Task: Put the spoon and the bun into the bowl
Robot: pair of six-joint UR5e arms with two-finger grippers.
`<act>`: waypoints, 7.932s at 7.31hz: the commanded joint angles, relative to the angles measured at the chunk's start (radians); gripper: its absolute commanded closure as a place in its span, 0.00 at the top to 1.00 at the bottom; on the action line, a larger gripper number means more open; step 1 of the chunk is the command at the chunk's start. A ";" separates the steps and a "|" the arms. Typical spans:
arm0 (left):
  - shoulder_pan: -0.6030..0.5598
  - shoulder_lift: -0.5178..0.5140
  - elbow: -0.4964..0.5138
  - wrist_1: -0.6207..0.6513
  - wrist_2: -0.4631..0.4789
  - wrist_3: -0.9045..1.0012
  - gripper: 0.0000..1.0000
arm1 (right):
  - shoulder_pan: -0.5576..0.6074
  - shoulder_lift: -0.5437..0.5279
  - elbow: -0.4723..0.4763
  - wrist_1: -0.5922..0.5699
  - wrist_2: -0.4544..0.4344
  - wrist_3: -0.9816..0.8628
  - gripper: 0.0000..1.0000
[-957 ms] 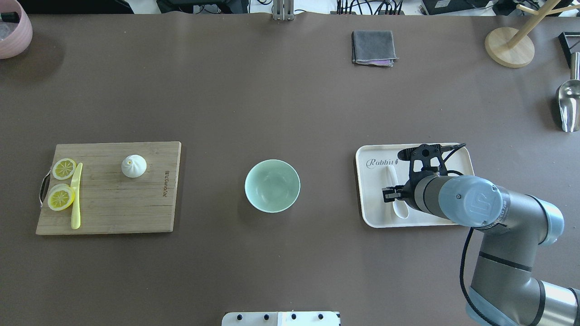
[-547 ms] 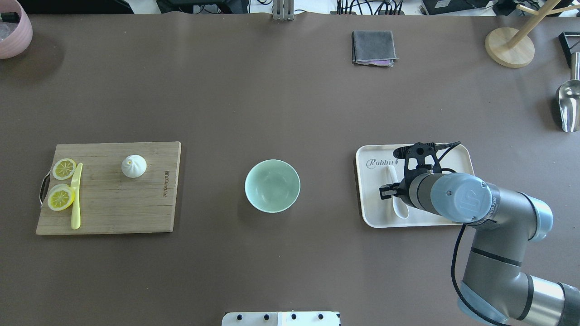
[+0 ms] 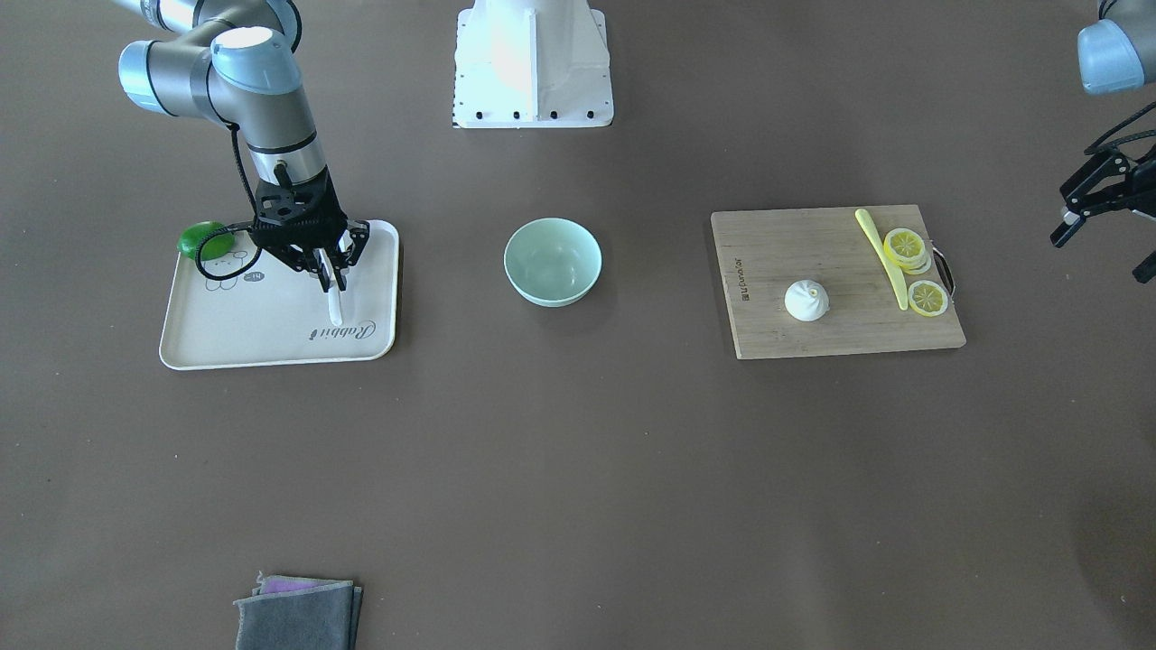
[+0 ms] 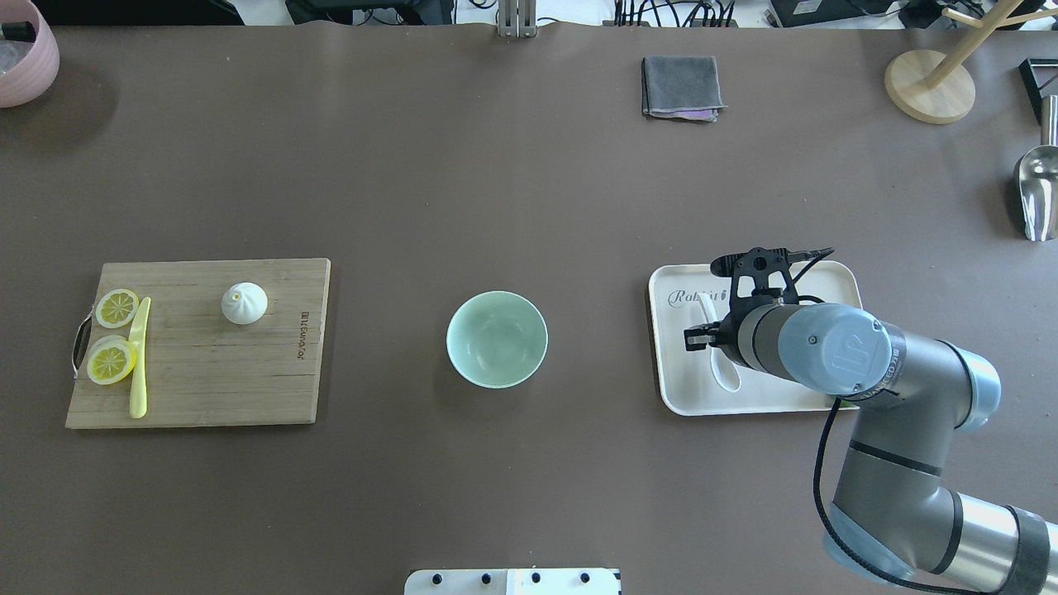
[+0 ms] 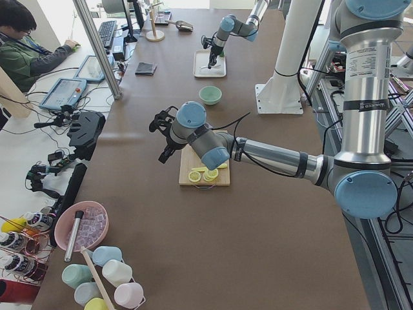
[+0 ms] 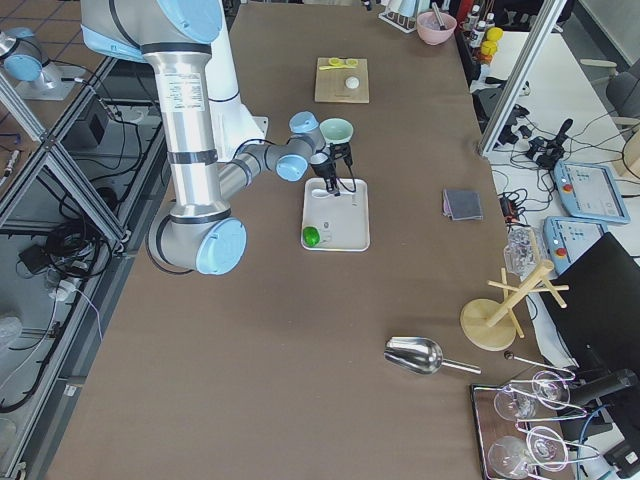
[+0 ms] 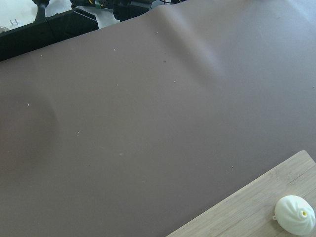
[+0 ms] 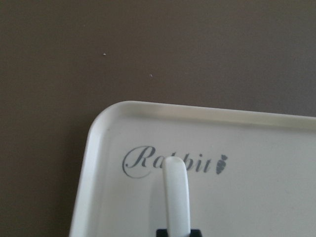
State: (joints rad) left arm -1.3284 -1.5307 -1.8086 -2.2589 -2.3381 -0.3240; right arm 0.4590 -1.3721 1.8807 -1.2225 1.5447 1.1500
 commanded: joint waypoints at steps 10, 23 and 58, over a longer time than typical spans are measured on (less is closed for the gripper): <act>0.006 0.001 0.002 -0.001 -0.006 -0.003 0.99 | -0.158 0.682 -0.316 -0.569 -0.267 0.896 0.56; 0.696 -0.077 0.023 -0.007 0.556 -0.431 0.56 | 0.469 0.097 0.092 -0.290 0.501 -0.366 1.00; -0.282 0.092 0.008 0.729 0.020 0.691 0.99 | 1.072 -0.441 -0.121 -0.241 0.795 -1.293 1.00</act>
State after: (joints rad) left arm -1.6097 -1.4420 -1.7852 -1.5291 -2.3184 0.3664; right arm 1.5309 -1.8138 1.7596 -1.4634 2.3379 -0.1403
